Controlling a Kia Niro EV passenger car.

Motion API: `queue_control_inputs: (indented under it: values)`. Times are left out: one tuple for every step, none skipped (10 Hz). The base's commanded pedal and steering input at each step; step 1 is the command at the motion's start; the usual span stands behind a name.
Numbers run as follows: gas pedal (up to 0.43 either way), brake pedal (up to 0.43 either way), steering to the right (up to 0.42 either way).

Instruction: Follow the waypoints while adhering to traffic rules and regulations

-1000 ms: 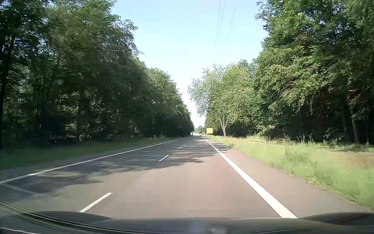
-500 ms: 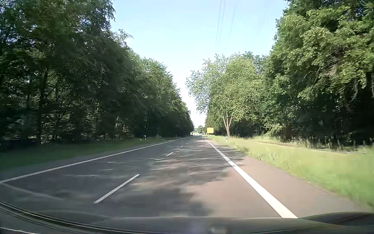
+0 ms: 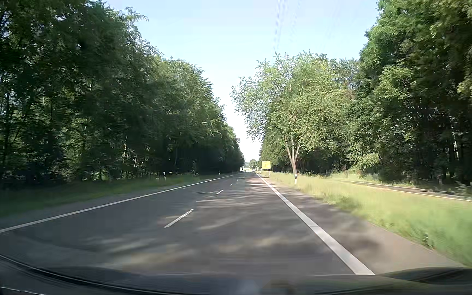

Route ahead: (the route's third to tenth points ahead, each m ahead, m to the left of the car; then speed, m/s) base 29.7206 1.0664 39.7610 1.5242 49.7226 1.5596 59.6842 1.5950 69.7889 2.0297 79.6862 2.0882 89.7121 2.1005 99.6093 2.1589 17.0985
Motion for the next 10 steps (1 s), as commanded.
queue_control_inputs:
  values:
    - [0.098, 0.03, 0.0]
    - [0.098, 0.03, 0.0]
    - [0.098, 0.03, 0.001]
    - [0.098, 0.024, 0.0]
    - [0.098, 0.03, 0.001]
    - [0.098, 0.03, 0.0]
    - [0.098, 0.03, 0.001]
    - [0.098, 0.03, 0.0]
    - [0.098, 0.03, 0.0]
    - [0.098, 0.03, 0.0]
